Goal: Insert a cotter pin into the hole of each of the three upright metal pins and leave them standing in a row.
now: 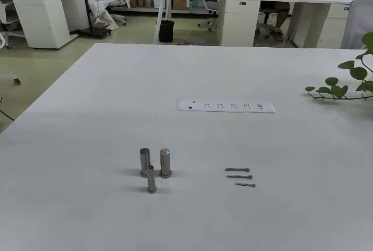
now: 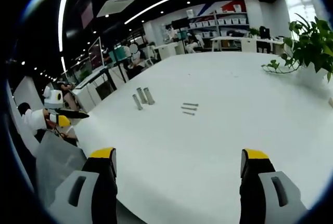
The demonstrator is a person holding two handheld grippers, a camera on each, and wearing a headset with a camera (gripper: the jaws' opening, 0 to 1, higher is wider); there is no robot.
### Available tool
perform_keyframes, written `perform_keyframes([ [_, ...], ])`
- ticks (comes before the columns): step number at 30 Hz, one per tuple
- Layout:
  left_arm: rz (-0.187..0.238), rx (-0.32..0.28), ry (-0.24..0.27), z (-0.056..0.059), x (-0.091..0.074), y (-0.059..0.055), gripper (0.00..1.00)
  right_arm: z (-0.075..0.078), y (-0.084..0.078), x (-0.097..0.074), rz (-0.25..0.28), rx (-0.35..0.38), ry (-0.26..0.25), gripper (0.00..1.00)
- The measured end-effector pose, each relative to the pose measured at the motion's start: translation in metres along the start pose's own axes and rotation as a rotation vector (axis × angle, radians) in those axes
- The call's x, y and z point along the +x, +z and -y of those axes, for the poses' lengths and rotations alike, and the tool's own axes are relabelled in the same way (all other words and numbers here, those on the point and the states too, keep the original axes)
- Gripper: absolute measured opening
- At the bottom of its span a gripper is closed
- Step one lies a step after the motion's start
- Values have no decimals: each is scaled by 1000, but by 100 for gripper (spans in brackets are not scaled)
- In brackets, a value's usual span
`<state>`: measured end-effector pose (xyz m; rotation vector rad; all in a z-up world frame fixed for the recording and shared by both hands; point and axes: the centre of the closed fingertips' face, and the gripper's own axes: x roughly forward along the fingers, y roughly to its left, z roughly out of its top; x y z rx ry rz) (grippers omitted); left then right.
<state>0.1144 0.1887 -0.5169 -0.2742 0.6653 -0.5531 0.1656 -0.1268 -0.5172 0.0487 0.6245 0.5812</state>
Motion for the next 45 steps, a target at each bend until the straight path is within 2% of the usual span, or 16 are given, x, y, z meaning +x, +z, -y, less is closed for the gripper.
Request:
perform_keyframes([
  [8,3,-7,3,-1,-2,0,99,-3,0,4,-4,4,8,98],
  [13,14,0,46,-10,-4,1,99,-3,1,4,-3,0,10,98],
  [17,26,-12,58,-16,-7,3,99,-2,3,3,-4,-1,8,97],
  [20,17,-12,64,-17,-8,1,99,-1,4,3,1,0,5,97],
  [31,18,-18,74,-20,-8,1,99,0,2,2,-12,-1,-2,97],
  [36,15,-29,70,-20,-7,-1,99,1,8,2,14,27,-6,97],
  [45,3,-28,60,-22,-4,0,98,5,5,4,-11,14,-18,97],
])
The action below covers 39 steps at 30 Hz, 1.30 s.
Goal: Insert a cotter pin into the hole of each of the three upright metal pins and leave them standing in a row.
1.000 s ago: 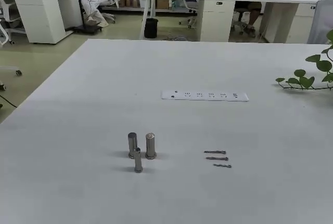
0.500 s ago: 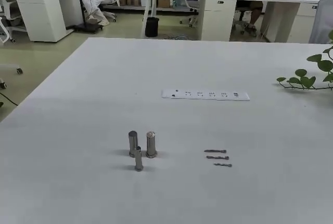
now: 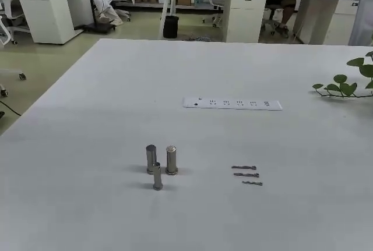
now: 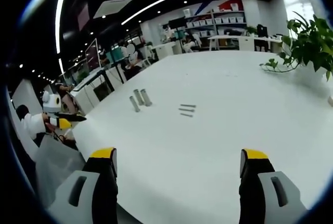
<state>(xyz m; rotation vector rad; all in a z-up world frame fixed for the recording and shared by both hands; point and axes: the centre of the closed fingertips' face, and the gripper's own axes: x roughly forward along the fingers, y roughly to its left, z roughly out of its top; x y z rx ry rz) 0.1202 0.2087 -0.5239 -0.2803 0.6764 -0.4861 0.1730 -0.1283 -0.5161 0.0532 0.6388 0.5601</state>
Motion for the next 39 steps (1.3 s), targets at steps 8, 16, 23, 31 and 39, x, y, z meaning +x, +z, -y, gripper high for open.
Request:
perform_keyframes([
  [8,-5,9,-8,1,-1,2,97,6,-6,1,-13,3,-17,97],
  [16,-18,-1,-4,-4,2,-3,95,3,-10,2,-29,2,-3,97],
  [23,-22,-2,-2,-5,1,-5,94,-1,-13,2,-39,-2,5,96],
  [31,-10,3,4,-8,0,-2,92,-1,-12,-1,-33,0,-1,96],
  [39,3,-7,1,-11,3,2,89,1,-10,-5,-19,9,-16,96],
])
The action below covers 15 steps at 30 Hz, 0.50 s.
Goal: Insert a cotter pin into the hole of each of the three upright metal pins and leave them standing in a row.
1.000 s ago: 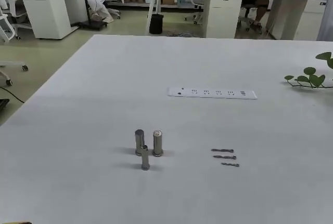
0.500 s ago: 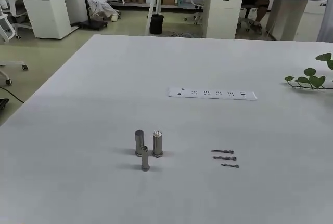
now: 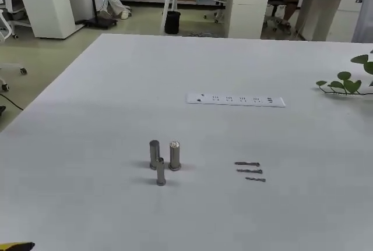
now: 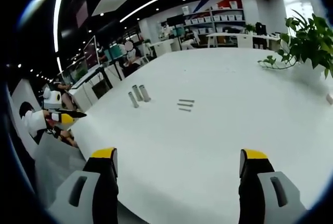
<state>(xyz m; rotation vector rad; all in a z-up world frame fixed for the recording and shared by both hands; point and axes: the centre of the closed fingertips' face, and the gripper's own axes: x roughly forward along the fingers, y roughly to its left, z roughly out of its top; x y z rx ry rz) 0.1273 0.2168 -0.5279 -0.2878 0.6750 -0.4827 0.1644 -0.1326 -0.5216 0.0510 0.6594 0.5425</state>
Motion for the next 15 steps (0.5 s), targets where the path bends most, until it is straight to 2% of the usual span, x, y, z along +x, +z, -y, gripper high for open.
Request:
perform_keyframes([
  [6,14,-6,3,-4,4,5,85,2,0,-4,4,4,-12,96],
  [9,-2,1,-17,-3,6,6,82,2,0,-6,6,5,-16,96],
  [15,2,31,-17,-7,13,18,79,4,0,-8,11,13,-26,96],
])
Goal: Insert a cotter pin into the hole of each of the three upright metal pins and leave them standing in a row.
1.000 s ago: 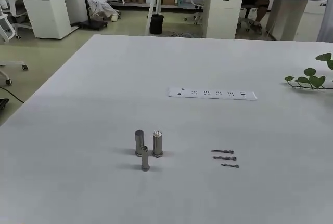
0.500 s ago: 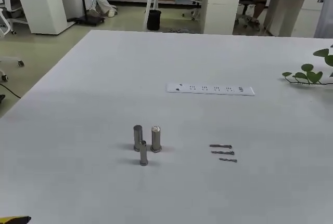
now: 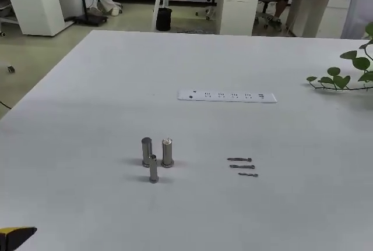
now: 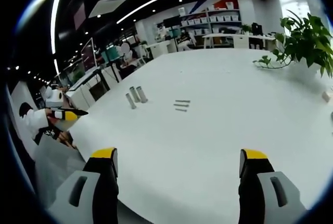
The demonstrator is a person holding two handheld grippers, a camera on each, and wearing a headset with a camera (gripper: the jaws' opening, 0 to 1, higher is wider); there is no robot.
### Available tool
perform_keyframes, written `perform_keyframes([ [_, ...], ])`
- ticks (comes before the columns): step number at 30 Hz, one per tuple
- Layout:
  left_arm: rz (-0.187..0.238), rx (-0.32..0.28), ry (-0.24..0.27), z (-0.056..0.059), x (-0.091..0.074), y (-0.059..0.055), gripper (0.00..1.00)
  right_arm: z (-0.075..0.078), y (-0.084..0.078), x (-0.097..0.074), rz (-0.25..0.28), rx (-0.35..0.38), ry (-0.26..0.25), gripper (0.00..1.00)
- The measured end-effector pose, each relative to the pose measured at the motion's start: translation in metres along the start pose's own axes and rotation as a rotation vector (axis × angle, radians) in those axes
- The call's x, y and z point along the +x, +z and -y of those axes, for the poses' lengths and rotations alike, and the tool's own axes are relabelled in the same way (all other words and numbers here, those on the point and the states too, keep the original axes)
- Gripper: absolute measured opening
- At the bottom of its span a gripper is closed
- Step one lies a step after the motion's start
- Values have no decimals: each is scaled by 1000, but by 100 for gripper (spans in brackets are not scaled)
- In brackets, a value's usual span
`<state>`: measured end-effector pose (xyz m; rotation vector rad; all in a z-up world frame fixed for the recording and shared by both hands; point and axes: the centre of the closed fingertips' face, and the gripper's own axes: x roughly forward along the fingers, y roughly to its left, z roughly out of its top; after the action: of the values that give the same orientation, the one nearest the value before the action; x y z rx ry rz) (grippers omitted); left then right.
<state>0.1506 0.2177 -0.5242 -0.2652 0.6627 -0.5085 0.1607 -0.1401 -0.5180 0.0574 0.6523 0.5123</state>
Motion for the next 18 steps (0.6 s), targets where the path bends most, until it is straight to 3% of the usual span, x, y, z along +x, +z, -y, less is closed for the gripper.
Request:
perform_keyframes([
  [7,4,51,-11,-5,10,17,75,0,0,-1,3,-4,-5,96],
  [18,47,94,-17,-16,34,50,63,-4,2,-4,19,1,-11,96],
])
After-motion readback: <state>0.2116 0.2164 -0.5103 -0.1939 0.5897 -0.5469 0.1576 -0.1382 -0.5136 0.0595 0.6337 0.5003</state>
